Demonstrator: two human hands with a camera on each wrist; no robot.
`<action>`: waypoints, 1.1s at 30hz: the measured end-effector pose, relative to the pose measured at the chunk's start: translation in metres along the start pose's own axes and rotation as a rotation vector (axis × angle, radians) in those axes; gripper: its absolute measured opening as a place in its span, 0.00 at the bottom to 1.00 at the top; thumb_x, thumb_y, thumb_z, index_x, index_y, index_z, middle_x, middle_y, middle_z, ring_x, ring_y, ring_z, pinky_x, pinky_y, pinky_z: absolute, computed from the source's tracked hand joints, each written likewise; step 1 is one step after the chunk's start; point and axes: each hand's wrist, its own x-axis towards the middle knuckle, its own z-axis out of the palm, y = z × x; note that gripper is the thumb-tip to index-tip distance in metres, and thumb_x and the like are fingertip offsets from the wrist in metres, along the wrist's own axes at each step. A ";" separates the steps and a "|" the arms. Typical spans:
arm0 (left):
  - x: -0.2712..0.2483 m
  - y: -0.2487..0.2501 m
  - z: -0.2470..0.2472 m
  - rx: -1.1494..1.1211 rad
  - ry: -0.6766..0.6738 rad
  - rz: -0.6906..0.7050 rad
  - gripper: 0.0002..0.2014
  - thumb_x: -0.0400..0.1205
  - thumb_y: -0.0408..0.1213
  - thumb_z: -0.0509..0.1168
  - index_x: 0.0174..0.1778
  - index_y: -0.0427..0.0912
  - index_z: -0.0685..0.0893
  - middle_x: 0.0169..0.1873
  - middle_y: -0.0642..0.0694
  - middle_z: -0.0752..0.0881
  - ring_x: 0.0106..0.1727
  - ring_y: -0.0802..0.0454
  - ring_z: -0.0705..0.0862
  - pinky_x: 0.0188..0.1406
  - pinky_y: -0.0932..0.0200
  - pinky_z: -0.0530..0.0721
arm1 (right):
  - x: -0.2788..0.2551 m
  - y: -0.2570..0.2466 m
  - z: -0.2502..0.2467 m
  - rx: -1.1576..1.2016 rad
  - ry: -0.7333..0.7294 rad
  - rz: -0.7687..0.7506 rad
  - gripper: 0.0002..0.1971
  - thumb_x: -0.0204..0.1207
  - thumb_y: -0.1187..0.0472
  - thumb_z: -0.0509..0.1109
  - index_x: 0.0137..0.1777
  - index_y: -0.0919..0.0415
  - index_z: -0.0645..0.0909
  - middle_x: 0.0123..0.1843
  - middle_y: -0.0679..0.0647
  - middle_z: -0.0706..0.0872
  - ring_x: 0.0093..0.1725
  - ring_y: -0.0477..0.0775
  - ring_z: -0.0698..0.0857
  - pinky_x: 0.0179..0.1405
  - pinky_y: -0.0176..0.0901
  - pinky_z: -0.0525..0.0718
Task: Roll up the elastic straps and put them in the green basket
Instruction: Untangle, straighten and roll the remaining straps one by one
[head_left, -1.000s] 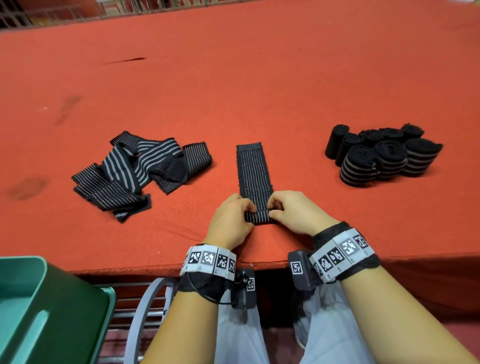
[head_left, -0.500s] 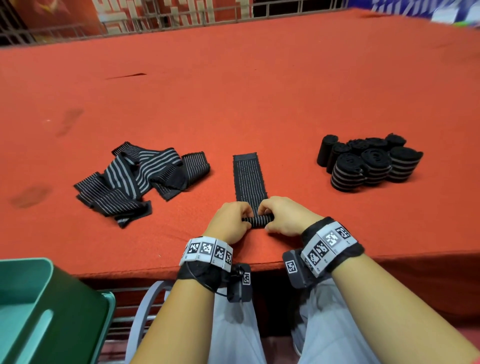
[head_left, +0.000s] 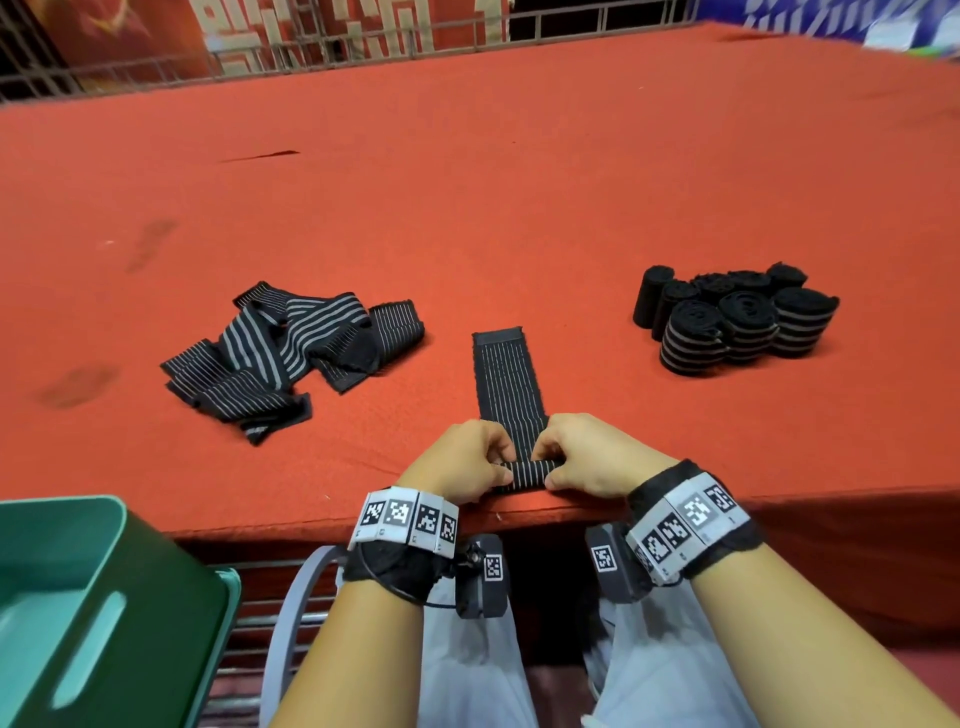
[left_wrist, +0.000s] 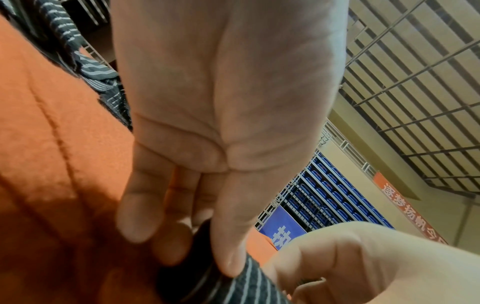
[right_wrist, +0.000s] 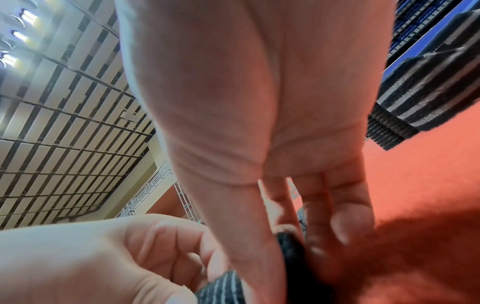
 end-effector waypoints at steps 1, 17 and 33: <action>0.001 0.000 0.000 -0.002 0.016 0.003 0.07 0.79 0.33 0.73 0.46 0.48 0.83 0.37 0.52 0.84 0.31 0.58 0.81 0.34 0.57 0.86 | 0.001 0.001 0.000 0.019 0.008 0.003 0.16 0.69 0.58 0.80 0.57 0.51 0.86 0.50 0.44 0.79 0.52 0.49 0.81 0.54 0.44 0.80; 0.009 0.004 -0.003 0.169 0.070 0.008 0.16 0.71 0.40 0.79 0.53 0.51 0.86 0.52 0.52 0.81 0.53 0.54 0.81 0.56 0.54 0.82 | 0.021 0.011 -0.004 0.062 0.037 0.017 0.06 0.77 0.58 0.75 0.52 0.55 0.88 0.48 0.46 0.78 0.50 0.49 0.78 0.52 0.43 0.76; 0.019 -0.003 -0.005 0.174 0.106 0.007 0.11 0.78 0.40 0.73 0.49 0.58 0.78 0.45 0.56 0.82 0.48 0.52 0.82 0.53 0.46 0.84 | 0.021 0.005 -0.009 -0.007 0.071 -0.001 0.13 0.69 0.57 0.79 0.51 0.54 0.82 0.50 0.47 0.74 0.48 0.50 0.78 0.50 0.48 0.80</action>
